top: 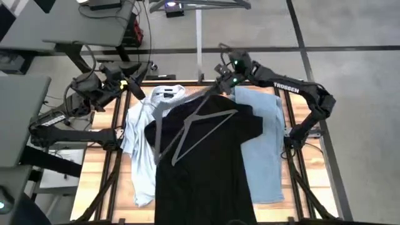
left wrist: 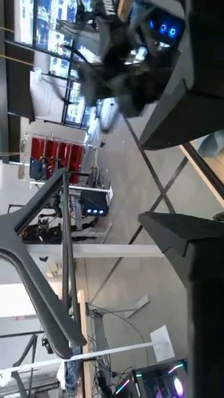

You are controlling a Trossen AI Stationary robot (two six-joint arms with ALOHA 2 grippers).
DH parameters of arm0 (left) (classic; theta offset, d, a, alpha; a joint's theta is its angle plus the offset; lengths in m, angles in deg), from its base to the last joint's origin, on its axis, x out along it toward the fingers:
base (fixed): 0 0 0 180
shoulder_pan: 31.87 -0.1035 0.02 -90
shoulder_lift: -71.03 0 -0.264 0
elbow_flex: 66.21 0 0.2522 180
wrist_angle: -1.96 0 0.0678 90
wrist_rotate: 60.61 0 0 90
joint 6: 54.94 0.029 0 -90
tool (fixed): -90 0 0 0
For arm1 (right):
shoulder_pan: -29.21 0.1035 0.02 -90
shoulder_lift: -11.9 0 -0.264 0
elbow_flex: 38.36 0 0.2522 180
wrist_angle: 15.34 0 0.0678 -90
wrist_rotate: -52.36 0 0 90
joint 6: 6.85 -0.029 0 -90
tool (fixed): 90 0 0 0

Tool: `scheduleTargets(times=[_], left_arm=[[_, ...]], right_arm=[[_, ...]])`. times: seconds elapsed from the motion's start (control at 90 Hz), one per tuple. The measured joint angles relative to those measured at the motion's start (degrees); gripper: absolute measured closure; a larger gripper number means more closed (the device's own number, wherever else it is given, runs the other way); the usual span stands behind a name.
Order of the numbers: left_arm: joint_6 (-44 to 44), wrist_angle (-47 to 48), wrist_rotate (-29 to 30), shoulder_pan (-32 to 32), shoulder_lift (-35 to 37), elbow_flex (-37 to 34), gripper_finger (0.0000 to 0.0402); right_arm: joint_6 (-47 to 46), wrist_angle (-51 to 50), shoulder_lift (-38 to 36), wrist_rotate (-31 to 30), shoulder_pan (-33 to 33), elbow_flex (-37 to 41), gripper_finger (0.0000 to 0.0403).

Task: Hang clothes
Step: Unhang the grey hanger from the rack

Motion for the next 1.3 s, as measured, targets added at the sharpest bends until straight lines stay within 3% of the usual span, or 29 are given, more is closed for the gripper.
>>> scheduleTargets(times=[0.2,0.411,0.556,0.644,0.911,1.167,1.3], left_arm=[[2.79,-0.16,-0.11,-0.02,-1.49,0.02,0.0244],[2.83,0.26,-0.31,-0.17,-6.02,0.0,0.0244],[1.69,1.05,-1.07,-1.39,-8.97,0.0,0.0244],[0.67,1.19,-6.78,-3.66,-11.06,0.0,0.0244],[-8.48,1.87,-19.55,-14.46,-15.69,0.0,0.0244],[-9.44,2.33,-21.09,-22.27,-16.78,0.0,0.0244],[-8.34,4.15,-21.36,-23.52,-16.86,0.0,0.0244]], right_arm=[[-2.59,0.46,0.72,0.44,0.32,3.23,0.0229],[0.32,-2.38,-0.52,4.33,-7.34,0.67,0.0147],[2.08,-2.17,-3.03,3.74,-12.98,-2.27,0.014],[3.44,-0.92,-4.33,0.36,-15.98,-4.9,0.0139],[4.36,18.85,-5.97,-6.28,-23.98,-14.46,0.0139],[32.46,19.24,-5.59,-24.6,-32.77,-21.55,0.0138],[37.85,18.31,-2.32,-22.96,-35.83,-23.42,0.0138]])
